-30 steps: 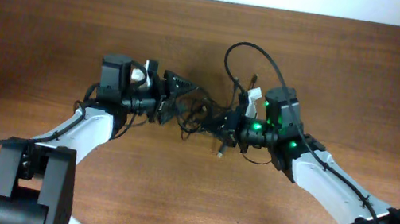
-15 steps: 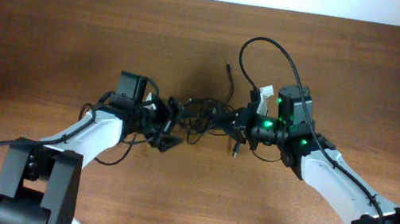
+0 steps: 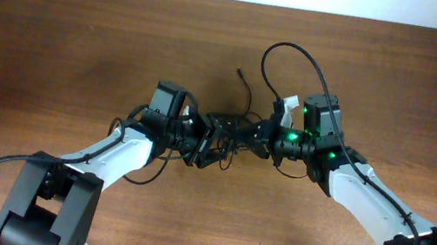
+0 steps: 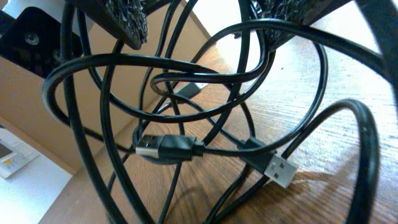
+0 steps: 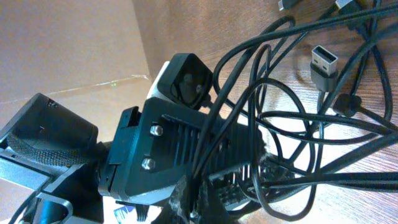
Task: Untangle cables
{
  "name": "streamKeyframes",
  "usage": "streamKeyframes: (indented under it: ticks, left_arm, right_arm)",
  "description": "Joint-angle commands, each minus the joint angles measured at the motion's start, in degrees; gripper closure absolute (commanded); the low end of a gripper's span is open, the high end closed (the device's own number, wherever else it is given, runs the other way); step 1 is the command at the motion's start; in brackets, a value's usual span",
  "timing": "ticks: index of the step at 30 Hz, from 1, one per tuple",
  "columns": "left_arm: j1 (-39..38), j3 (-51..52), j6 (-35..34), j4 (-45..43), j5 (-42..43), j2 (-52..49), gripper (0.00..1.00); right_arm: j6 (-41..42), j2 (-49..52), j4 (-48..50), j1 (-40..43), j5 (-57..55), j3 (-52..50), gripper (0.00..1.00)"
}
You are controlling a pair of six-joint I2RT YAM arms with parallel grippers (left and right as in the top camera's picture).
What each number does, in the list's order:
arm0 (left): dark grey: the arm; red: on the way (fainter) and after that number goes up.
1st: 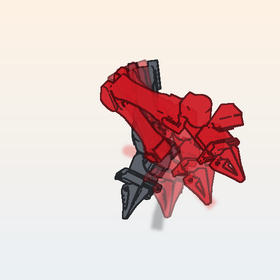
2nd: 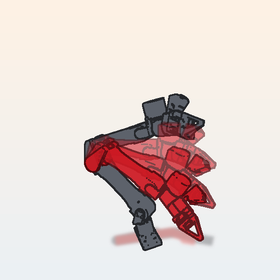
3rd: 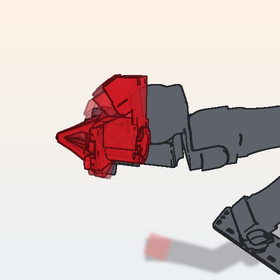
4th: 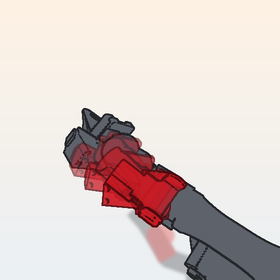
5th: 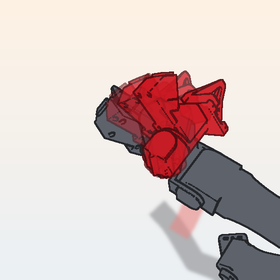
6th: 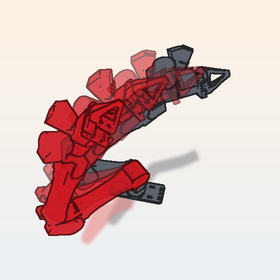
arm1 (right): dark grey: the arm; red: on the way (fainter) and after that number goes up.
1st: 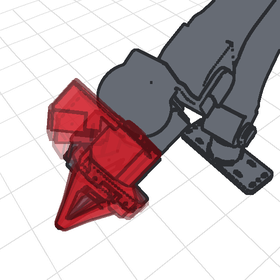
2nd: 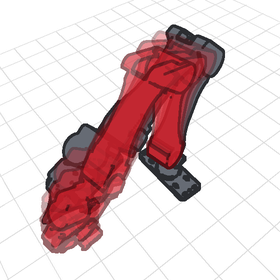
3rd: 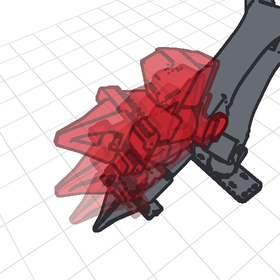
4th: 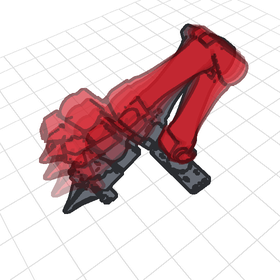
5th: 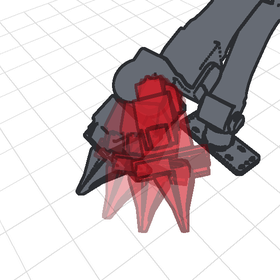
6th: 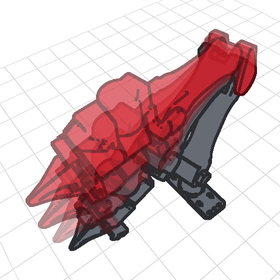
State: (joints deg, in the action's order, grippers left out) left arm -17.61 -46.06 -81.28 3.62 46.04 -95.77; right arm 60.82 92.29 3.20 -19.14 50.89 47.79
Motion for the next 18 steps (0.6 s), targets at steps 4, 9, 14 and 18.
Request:
streamKeyframes:
  ticks: [4, 9, 14, 18]
  left_arm:
    - [3.1, -0.2, 2.7, 5.7, 2.0, 0.7, 0.46]
    - [5.0, -0.2, 2.7, 5.7, -1.7, 0.7, 1.0]
    - [7.1, -0.2, 8.9, 5.1, -4.9, 0.7, 1.0]
    - [12.7, -0.2, 8.9, -4.7, 3.3, 0.7, 1.0]
  right_arm:
    - [-1.0, 0.3, -0.2, 0.3, 0.1, 0.1, 0.96]
    - [-1.0, 0.3, -0.2, 0.3, -0.1, 0.1, 0.96]
    - [-4.7, 0.3, -2.7, 0.3, -0.2, 0.1, 0.96]
    - [-11.1, 0.3, -18.9, 0.4, -16.1, 0.1, 0.96]
